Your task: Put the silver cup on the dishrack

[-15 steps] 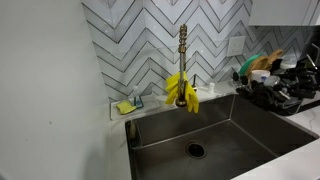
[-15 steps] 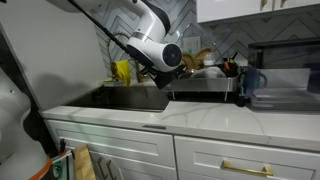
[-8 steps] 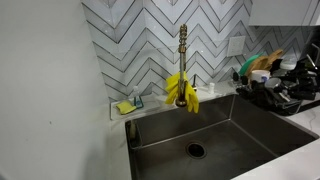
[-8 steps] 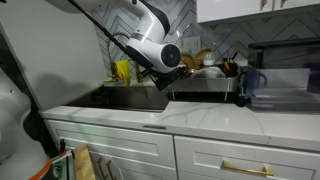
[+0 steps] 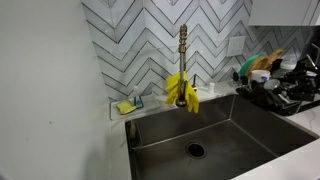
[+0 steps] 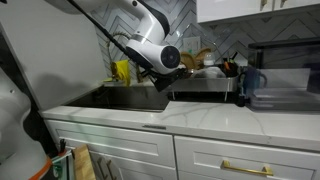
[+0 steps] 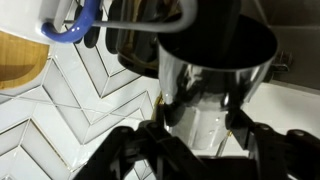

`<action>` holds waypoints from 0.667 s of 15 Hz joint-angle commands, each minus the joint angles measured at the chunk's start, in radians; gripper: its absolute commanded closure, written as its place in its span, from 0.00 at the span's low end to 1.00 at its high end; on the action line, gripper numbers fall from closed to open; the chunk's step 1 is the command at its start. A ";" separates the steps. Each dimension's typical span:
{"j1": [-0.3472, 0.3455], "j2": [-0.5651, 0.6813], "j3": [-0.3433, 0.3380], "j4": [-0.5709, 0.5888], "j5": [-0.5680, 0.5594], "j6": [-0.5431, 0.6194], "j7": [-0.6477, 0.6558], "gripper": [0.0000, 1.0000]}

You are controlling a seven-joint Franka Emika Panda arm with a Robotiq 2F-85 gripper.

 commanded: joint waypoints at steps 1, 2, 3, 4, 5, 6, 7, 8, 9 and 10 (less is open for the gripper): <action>-0.019 0.012 0.009 -0.022 -0.011 0.066 0.044 0.60; -0.019 0.011 0.010 -0.022 -0.015 0.069 0.052 0.60; -0.019 0.010 0.011 -0.021 -0.017 0.072 0.059 0.60; -0.019 0.009 0.013 -0.020 -0.019 0.074 0.064 0.55; -0.019 0.008 0.014 -0.020 -0.021 0.076 0.068 0.35; -0.019 0.007 0.014 -0.019 -0.021 0.077 0.069 0.16; -0.019 0.006 0.015 -0.019 -0.022 0.077 0.072 0.16; -0.019 0.007 0.014 -0.019 -0.024 0.080 0.073 0.14; -0.020 0.007 0.014 -0.019 -0.025 0.090 0.072 0.12; -0.020 0.006 0.014 -0.018 -0.026 0.099 0.073 0.07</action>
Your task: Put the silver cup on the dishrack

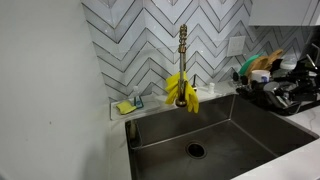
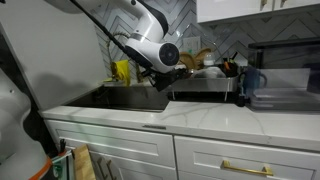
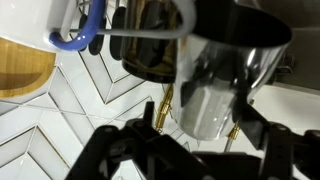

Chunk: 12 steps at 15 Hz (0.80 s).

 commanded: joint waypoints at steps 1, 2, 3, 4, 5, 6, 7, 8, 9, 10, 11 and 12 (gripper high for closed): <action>-0.020 0.016 0.003 -0.018 -0.018 0.054 0.035 0.08; -0.022 0.022 0.002 -0.019 -0.017 0.063 0.045 0.07; -0.024 0.029 0.001 -0.021 -0.015 0.070 0.046 0.04; -0.026 0.034 0.001 -0.022 -0.016 0.073 0.050 0.03; -0.027 0.038 0.001 -0.024 -0.016 0.076 0.053 0.00; -0.028 0.040 0.001 -0.024 -0.016 0.076 0.059 0.01; -0.028 0.042 0.001 -0.023 -0.017 0.076 0.063 0.00; -0.028 0.041 0.001 -0.023 -0.018 0.076 0.067 0.00; -0.028 0.036 0.002 -0.022 -0.020 0.073 0.071 0.00; -0.027 0.030 0.003 -0.020 -0.025 0.070 0.077 0.00; -0.025 0.021 0.006 -0.019 -0.027 0.072 0.082 0.00; -0.023 0.012 0.009 -0.017 -0.033 0.073 0.090 0.00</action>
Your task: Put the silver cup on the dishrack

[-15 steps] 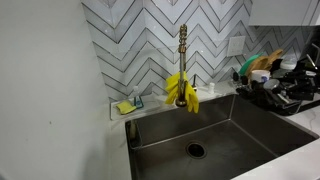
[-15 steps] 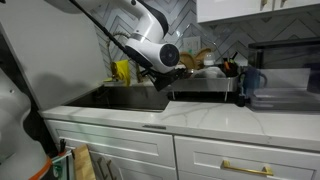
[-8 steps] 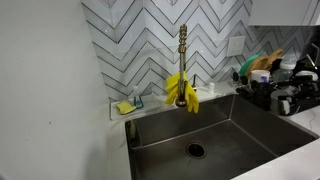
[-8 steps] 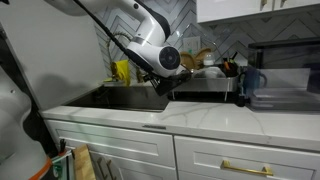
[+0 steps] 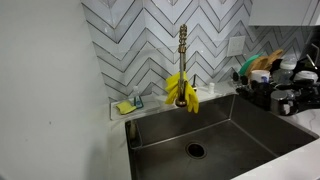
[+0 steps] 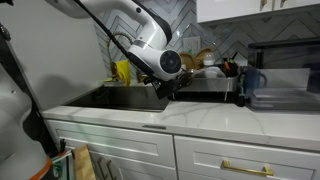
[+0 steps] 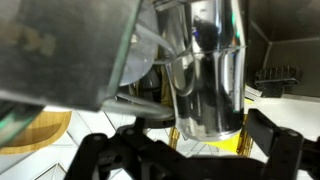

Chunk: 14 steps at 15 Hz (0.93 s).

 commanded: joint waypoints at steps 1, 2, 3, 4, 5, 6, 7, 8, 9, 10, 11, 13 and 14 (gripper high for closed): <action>0.003 -0.043 0.013 -0.004 -0.042 0.012 0.049 0.00; 0.005 -0.056 0.017 -0.004 -0.061 0.017 0.071 0.00; 0.007 -0.067 0.021 -0.003 -0.092 0.023 0.100 0.00; 0.008 -0.081 0.026 0.000 -0.133 0.025 0.139 0.00; 0.009 -0.099 0.032 0.002 -0.180 0.030 0.185 0.00; 0.009 -0.115 0.038 0.006 -0.229 0.034 0.228 0.00; 0.010 -0.136 0.044 0.009 -0.283 0.038 0.280 0.00; 0.009 -0.154 0.049 0.016 -0.336 0.036 0.321 0.00; 0.009 -0.171 0.056 0.022 -0.392 0.044 0.363 0.00; 0.009 -0.186 0.060 0.028 -0.443 0.038 0.402 0.00; 0.011 -0.200 0.063 0.035 -0.486 0.034 0.432 0.00; 0.017 -0.224 0.067 0.051 -0.572 0.014 0.491 0.00; 0.022 -0.234 0.070 0.060 -0.614 0.006 0.509 0.00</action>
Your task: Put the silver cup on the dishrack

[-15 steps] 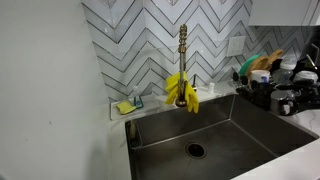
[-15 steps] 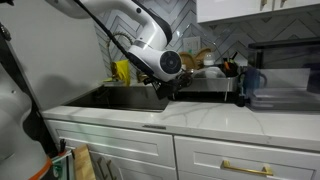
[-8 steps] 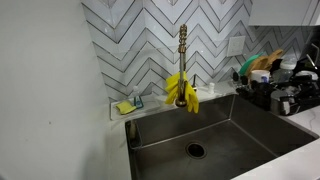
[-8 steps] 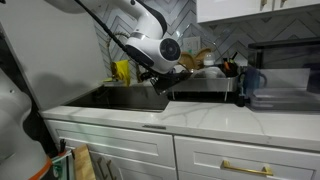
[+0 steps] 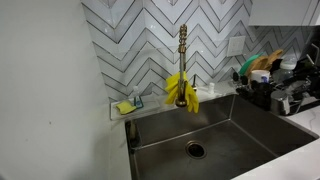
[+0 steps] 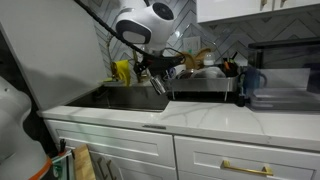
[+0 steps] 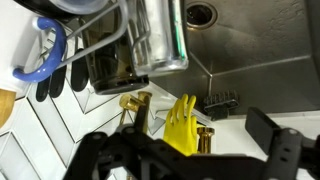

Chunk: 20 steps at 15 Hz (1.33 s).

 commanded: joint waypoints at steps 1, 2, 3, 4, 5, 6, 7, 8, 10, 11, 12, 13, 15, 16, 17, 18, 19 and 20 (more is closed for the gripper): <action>0.019 -0.052 0.014 0.015 -0.163 -0.010 0.084 0.00; 0.025 -0.059 0.018 0.027 -0.218 -0.024 0.109 0.00; 0.034 -0.063 0.022 0.041 -0.267 -0.035 0.126 0.00; 0.045 -0.065 0.025 0.058 -0.316 -0.060 0.140 0.00; 0.055 -0.066 0.032 0.077 -0.379 -0.083 0.162 0.00; 0.065 -0.065 0.038 0.094 -0.433 -0.105 0.184 0.00; 0.078 -0.062 0.044 0.116 -0.487 -0.127 0.203 0.00; 0.091 -0.058 0.051 0.138 -0.538 -0.144 0.218 0.00; 0.116 -0.042 0.070 0.188 -0.639 -0.172 0.245 0.00; 0.129 -0.036 0.080 0.209 -0.686 -0.182 0.249 0.00; 0.142 -0.028 0.090 0.227 -0.730 -0.183 0.245 0.00; 0.155 -0.022 0.101 0.245 -0.769 -0.178 0.236 0.00; 0.181 -0.012 0.121 0.265 -0.842 -0.146 0.213 0.00; 0.193 -0.006 0.132 0.276 -0.879 -0.138 0.206 0.00; 0.204 0.000 0.142 0.286 -0.915 -0.132 0.198 0.00; 0.213 0.008 0.152 0.295 -0.948 -0.124 0.197 0.00; 0.222 0.016 0.161 0.303 -0.976 -0.119 0.203 0.00; 0.230 0.023 0.169 0.309 -0.998 -0.112 0.205 0.00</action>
